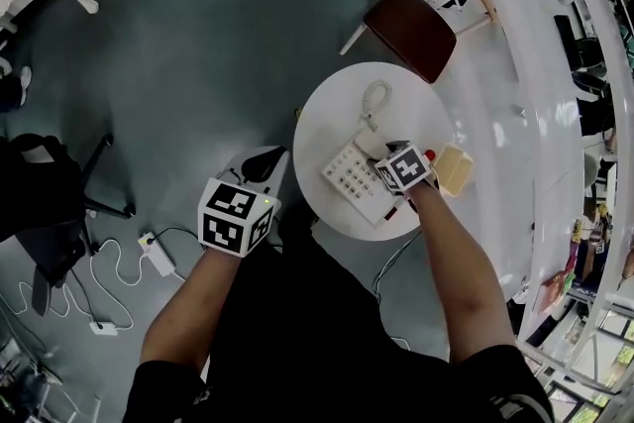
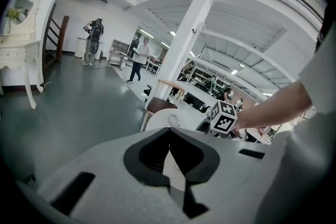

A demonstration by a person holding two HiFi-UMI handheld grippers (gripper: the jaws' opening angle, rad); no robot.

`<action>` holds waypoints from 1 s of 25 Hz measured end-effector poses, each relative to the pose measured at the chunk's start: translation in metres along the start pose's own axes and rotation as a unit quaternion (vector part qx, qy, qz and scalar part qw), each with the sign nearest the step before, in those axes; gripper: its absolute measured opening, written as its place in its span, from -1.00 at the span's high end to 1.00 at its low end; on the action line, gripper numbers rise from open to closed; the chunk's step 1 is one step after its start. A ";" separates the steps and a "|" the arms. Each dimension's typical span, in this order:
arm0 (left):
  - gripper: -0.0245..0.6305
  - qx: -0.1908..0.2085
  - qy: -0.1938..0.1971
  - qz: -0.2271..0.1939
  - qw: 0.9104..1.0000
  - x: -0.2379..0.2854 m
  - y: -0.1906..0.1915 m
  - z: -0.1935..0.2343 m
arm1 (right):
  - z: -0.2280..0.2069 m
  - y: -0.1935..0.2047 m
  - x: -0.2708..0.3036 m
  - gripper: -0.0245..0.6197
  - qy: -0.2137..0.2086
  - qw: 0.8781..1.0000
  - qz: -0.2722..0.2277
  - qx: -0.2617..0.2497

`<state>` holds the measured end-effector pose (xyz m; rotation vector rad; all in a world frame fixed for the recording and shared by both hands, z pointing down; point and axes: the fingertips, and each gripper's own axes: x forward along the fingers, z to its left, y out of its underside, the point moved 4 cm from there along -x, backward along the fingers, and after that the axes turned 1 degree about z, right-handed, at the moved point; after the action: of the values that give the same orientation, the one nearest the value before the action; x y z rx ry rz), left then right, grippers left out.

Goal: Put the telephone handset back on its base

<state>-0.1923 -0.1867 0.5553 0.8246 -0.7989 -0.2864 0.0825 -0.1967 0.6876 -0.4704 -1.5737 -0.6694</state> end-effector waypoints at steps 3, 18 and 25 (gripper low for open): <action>0.90 0.003 0.000 0.001 1.000 -0.005 0.000 0.004 | 0.002 -0.002 0.000 0.21 0.001 1.000 -0.002 0.005; 0.90 0.030 0.027 0.012 0.999 0.008 -0.016 -0.001 | 0.000 -0.002 -0.015 0.15 -0.012 0.997 -0.053 0.052; 0.90 0.052 0.032 0.001 0.998 -0.003 -0.042 -0.003 | 0.004 -0.002 -0.029 0.20 -0.010 0.993 -0.091 0.080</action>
<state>-0.1888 -0.2114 0.5214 0.9255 -0.7594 -0.2175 0.0819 -0.1928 0.6583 -0.2159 -1.6877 -0.6706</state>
